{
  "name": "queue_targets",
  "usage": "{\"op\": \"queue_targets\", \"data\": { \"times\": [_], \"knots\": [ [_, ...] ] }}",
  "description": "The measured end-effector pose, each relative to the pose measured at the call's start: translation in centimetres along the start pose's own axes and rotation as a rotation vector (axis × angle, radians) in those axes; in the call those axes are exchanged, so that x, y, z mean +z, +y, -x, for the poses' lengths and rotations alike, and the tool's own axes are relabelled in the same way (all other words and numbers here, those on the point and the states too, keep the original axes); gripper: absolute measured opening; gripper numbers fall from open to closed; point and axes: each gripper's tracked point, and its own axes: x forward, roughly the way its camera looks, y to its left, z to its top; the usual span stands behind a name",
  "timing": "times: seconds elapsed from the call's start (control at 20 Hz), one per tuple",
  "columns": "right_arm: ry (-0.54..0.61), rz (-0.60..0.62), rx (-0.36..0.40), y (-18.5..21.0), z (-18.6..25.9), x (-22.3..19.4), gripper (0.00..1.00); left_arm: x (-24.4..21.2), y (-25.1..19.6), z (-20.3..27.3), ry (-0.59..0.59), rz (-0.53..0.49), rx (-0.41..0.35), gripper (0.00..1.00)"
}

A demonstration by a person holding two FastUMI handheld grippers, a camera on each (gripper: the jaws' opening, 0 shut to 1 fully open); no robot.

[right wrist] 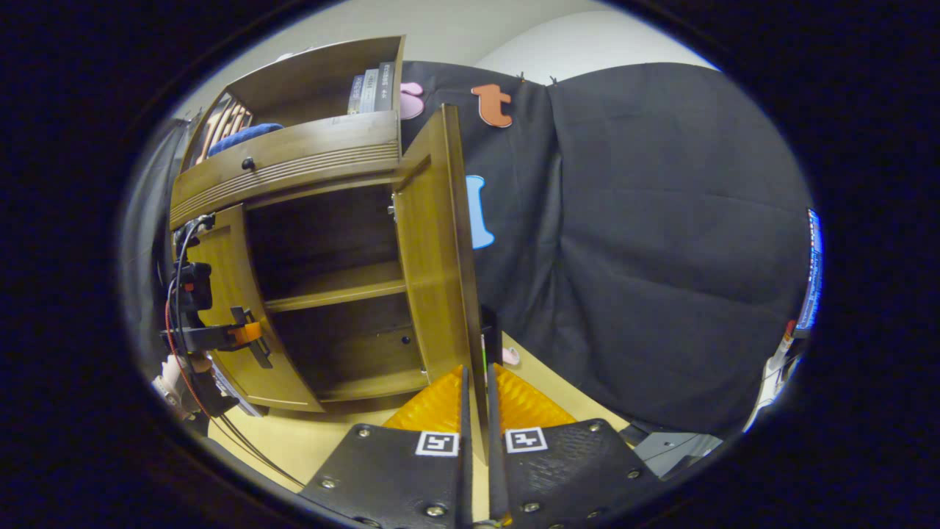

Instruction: Open the right door of the double-door shoe cabinet with the right hand, and open the left door with the left hand.

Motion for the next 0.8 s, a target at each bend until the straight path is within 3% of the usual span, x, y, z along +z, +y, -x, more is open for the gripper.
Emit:
{"op": "queue_targets", "data": {
  "times": [0.4,0.8],
  "knots": [
    [0.026,0.023,0.088,2.7,-0.1,-1.0,0.09,-0.6,0.5,3.1,-0.002,0.009,-0.014,0.3],
    [0.053,0.053,0.236,7.3,-1.8,-1.5,0.09,-1.4,1.8,6.9,-0.009,0.047,-0.006,0.3]
  ]
}}
